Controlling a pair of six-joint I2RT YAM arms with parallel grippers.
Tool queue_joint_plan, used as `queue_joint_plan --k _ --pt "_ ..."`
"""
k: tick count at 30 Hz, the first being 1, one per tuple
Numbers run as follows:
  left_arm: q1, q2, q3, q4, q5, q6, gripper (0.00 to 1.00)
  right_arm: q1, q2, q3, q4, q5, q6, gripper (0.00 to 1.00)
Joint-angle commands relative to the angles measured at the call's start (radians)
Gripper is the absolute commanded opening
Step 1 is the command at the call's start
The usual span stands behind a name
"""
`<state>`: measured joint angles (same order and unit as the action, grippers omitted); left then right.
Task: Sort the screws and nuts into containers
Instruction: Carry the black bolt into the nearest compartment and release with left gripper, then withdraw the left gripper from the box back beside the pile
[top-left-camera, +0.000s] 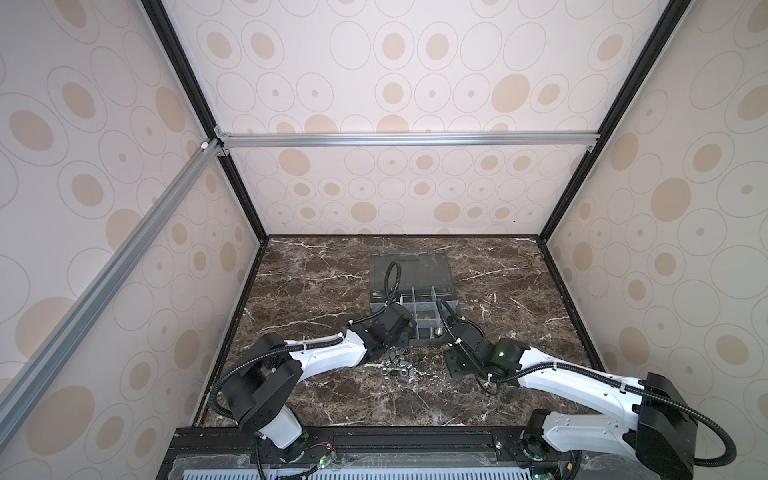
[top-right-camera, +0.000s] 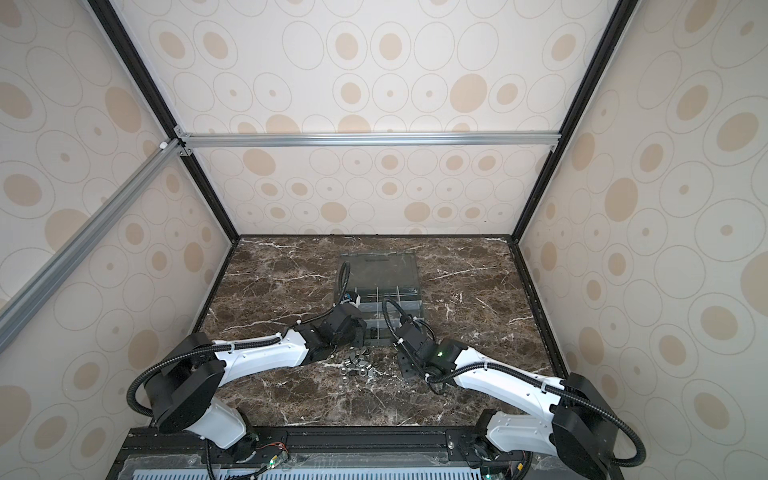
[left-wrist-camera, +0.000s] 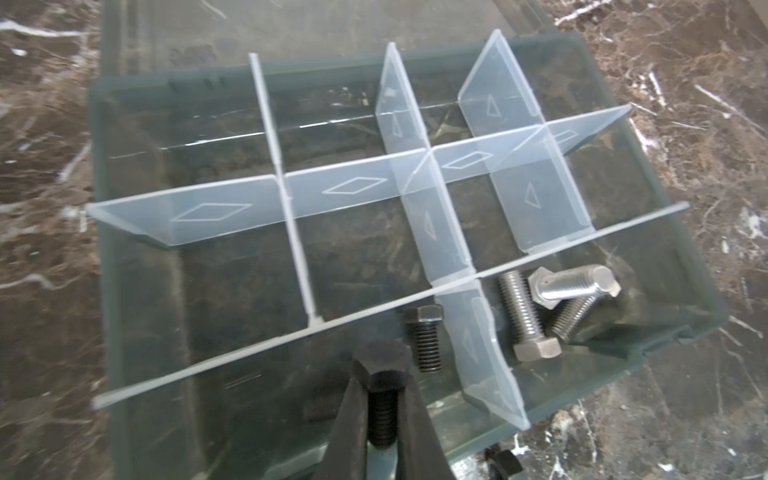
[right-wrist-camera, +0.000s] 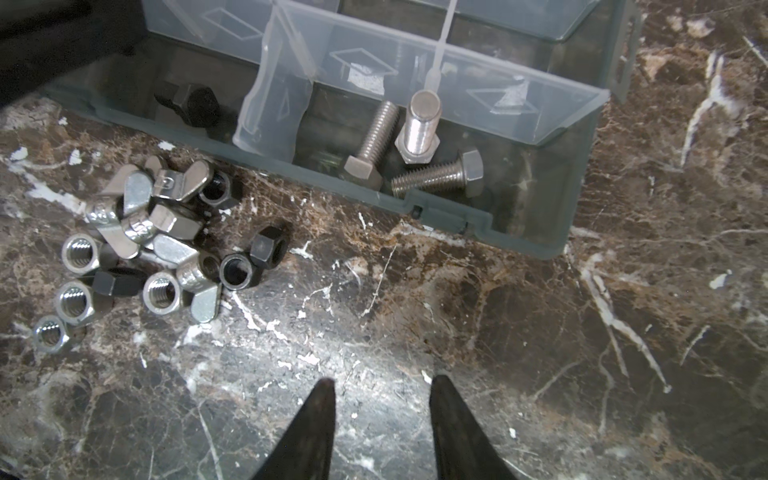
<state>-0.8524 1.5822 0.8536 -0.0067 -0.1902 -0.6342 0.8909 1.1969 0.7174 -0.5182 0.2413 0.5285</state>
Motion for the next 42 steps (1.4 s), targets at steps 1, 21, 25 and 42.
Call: queue_joint_plan --k 1,21,25,42 --pt "0.004 0.006 0.038 0.051 0.019 0.007 0.15 -0.005 0.033 0.035 -0.021 0.014 -0.012 0.41" --pt "0.013 -0.148 -0.023 0.034 -0.059 -0.017 0.51 -0.020 0.164 0.156 0.011 -0.109 -0.072 0.41" --pt "0.020 -0.188 -0.060 0.070 -0.060 -0.013 0.50 -0.020 0.182 0.188 -0.013 -0.077 -0.078 0.41" --pt "0.023 -0.486 -0.308 0.090 -0.068 -0.130 0.51 -0.010 0.115 0.171 -0.061 -0.122 0.056 0.39"
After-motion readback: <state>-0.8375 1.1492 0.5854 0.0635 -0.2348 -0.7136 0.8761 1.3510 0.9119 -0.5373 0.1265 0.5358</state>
